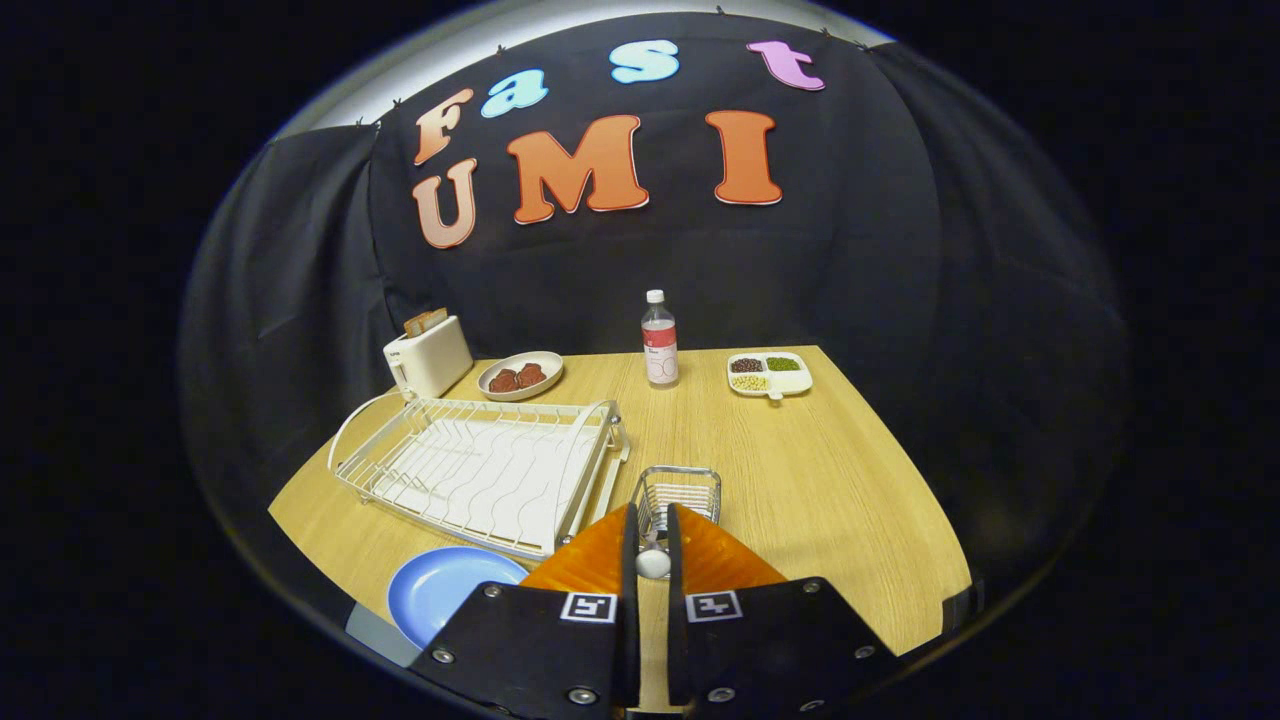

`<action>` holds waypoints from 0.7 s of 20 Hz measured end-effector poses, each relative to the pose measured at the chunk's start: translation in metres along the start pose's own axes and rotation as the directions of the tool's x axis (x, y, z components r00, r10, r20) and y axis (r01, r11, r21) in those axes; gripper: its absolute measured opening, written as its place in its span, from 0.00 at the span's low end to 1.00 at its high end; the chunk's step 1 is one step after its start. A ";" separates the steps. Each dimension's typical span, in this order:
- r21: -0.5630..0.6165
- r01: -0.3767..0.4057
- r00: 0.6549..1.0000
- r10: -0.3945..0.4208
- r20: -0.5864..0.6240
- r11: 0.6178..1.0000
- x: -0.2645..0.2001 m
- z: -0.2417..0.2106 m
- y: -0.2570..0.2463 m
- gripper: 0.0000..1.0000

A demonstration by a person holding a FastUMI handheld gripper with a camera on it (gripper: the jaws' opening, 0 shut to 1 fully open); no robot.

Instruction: Take the plate from the dish rack, then take the spoon from the basket and place it into the plate.

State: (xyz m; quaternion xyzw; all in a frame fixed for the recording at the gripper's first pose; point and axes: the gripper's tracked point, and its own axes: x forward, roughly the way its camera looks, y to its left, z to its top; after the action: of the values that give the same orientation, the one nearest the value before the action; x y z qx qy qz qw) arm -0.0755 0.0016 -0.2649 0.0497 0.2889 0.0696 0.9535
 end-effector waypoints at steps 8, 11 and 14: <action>0.000 -0.063 0.995 0.063 0.081 0.998 -0.050 0.044 0.015 0.11; 0.022 -0.149 0.985 0.147 0.093 0.989 -0.068 0.049 0.039 0.11; 0.016 -0.236 0.969 0.234 0.085 0.972 -0.072 0.038 0.065 0.11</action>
State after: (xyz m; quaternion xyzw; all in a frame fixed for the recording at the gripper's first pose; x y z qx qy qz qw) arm -0.1201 0.0523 -0.1851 0.0988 0.2425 0.1761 0.9489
